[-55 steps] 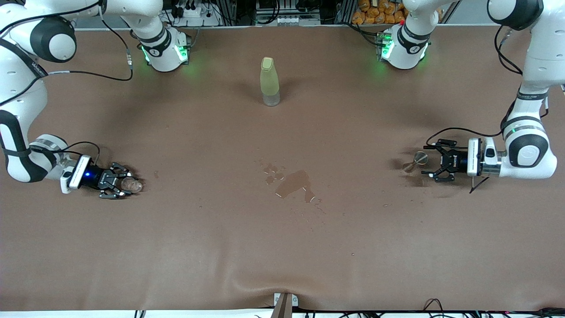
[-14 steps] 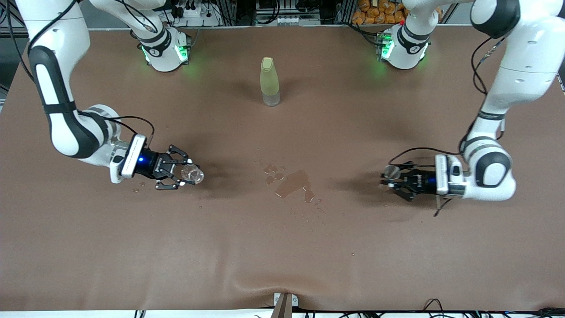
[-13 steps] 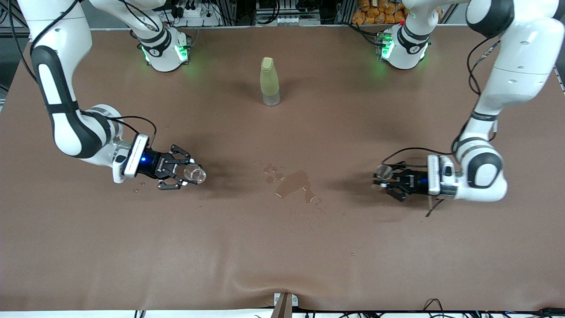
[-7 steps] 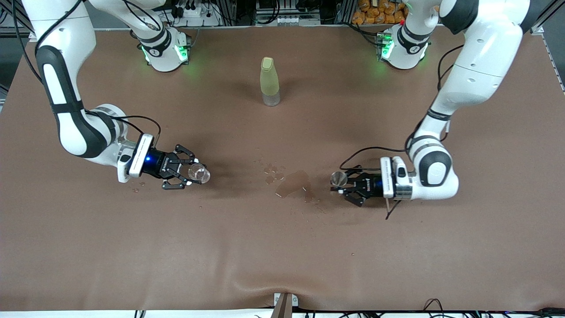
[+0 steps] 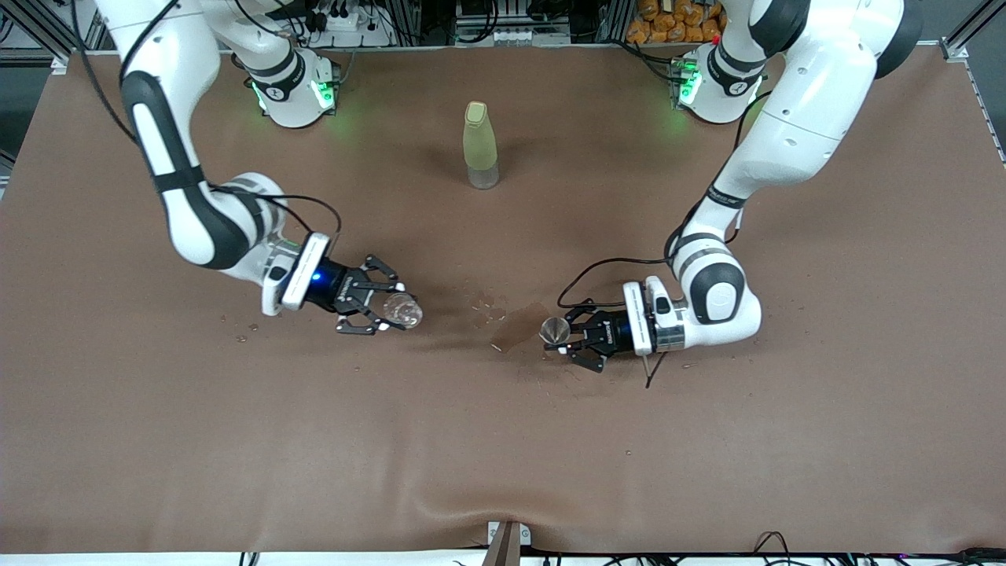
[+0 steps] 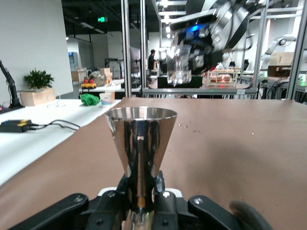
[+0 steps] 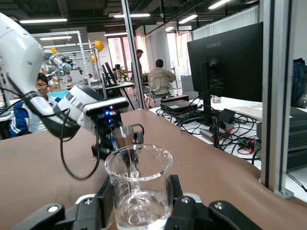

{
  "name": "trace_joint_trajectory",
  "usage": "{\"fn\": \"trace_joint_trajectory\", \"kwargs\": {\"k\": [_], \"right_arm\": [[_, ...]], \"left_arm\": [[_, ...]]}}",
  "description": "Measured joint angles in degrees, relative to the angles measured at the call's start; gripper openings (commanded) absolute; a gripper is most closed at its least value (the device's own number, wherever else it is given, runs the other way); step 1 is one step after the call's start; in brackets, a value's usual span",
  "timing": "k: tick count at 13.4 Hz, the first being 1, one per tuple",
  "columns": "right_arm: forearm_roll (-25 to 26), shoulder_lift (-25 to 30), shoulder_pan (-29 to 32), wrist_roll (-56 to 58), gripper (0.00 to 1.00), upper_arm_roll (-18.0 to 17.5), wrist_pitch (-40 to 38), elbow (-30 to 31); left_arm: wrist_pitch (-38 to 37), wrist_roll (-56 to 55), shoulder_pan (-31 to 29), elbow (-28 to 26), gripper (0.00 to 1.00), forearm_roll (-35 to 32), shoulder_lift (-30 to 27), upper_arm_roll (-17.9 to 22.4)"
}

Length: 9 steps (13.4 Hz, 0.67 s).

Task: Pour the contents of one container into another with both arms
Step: 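Lift the beaker and jigger, bringing both grippers together mid-table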

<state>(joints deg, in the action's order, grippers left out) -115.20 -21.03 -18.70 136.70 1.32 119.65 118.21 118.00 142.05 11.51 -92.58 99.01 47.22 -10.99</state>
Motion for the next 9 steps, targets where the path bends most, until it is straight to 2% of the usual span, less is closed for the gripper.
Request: {"fn": "trace_joint_trajectory", "kwargs": {"k": [5,9], "right_arm": [[-8.91,1.00,-5.70,-0.40,0.06,-0.01,6.43,-0.41],[-10.60,1.01,-7.70,-3.55,0.06,-0.04,9.40,-1.87]], "left_arm": [[4.41,0.01,5.00,5.38,0.00,2.18,5.08,0.08],[7.45,0.10,8.76,8.78,0.00,5.27,7.18,0.17]]}}
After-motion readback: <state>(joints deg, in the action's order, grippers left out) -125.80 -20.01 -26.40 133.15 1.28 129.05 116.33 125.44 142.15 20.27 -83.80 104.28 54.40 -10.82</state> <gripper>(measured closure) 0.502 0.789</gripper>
